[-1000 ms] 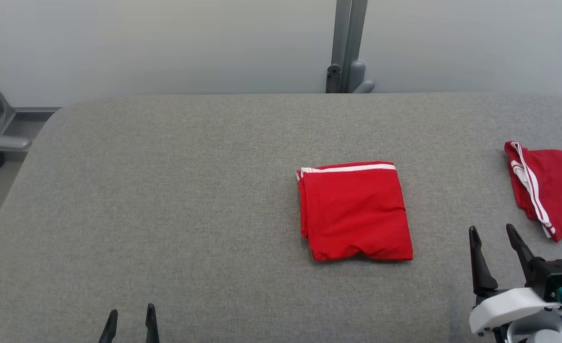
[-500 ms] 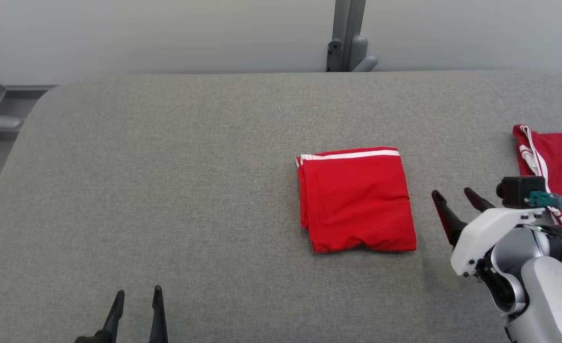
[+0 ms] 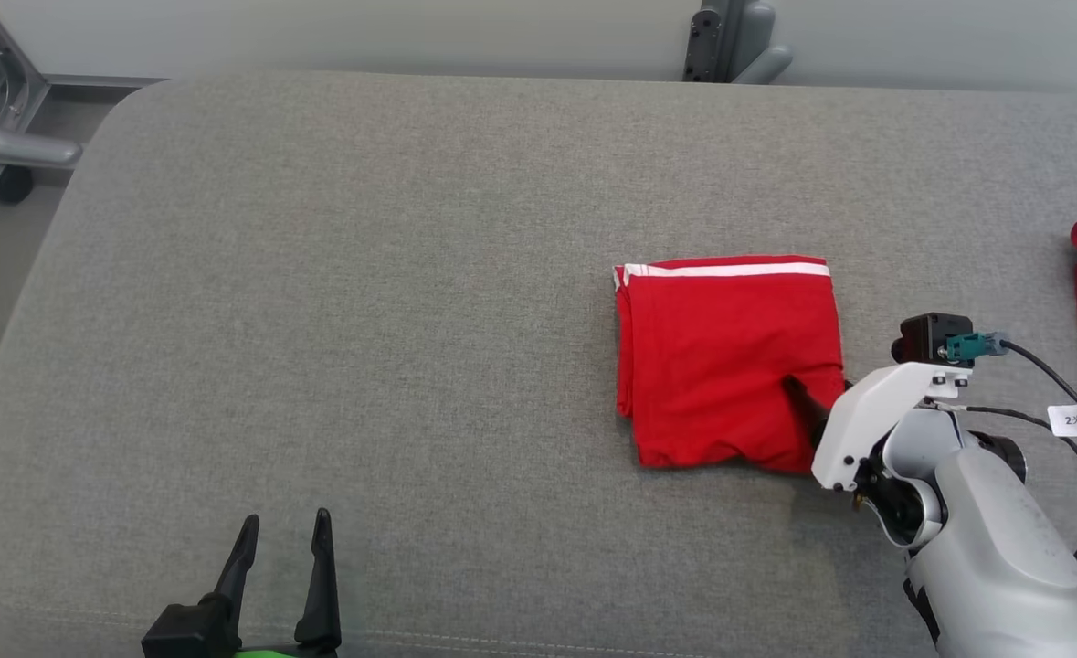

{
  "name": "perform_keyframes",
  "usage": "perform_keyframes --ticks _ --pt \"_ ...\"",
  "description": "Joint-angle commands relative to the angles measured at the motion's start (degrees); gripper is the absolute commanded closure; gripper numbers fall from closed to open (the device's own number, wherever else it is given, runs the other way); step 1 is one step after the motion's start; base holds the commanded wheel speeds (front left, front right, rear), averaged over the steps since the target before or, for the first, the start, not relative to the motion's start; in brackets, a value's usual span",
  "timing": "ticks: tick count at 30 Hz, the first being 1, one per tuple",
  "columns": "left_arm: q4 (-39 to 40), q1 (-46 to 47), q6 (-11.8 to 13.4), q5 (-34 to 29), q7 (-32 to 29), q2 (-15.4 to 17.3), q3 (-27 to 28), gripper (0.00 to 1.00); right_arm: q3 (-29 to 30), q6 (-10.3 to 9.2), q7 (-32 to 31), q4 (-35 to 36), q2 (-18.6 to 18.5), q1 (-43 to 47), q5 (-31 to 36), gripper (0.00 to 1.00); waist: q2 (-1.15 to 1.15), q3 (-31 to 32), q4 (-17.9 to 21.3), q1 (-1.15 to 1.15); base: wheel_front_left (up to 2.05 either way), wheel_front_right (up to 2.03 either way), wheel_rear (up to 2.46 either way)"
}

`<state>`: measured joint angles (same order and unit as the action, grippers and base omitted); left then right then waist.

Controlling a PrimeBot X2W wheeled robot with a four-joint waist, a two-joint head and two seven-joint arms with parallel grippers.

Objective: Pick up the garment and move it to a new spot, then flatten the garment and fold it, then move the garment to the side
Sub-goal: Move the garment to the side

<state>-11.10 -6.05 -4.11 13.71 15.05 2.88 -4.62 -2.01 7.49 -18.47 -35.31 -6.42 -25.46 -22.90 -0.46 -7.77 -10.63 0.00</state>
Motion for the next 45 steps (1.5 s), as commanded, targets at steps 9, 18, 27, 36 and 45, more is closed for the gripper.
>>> perform_keyframes --ticks 9,18,27,36,45 --pt "1.39 -0.27 0.45 -0.05 0.13 0.06 1.00 0.00 -2.58 -0.02 4.40 -4.85 0.23 -4.11 -4.89 1.00 0.46 -1.35 3.50 0.00 0.00 0.00 0.00" --pt "2.22 2.47 -0.76 -1.31 0.13 0.06 0.76 0.00 -6.25 -0.02 5.83 -3.63 -4.30 -7.10 -5.91 1.00 0.46 -3.53 13.09 0.00 0.00 0.00 0.00" --pt "2.64 5.38 -1.51 -1.87 0.13 0.09 0.36 0.00 -9.67 -0.02 5.00 -0.95 -10.18 -14.22 -4.07 1.00 0.46 -6.67 17.94 0.00 0.00 0.00 0.00" --pt "3.43 7.34 -1.89 -2.66 0.13 0.09 0.90 0.00 -8.22 -0.02 -0.08 4.67 -18.57 -20.65 -5.77 1.00 0.46 -11.53 17.64 0.00 0.00 0.00 0.00" --pt "3.29 8.87 -2.46 -4.15 0.13 0.70 0.67 0.00 3.31 -0.02 -3.63 0.15 -23.27 -22.60 -3.56 1.00 0.46 -15.83 14.72 0.00 0.00 0.00 0.00"
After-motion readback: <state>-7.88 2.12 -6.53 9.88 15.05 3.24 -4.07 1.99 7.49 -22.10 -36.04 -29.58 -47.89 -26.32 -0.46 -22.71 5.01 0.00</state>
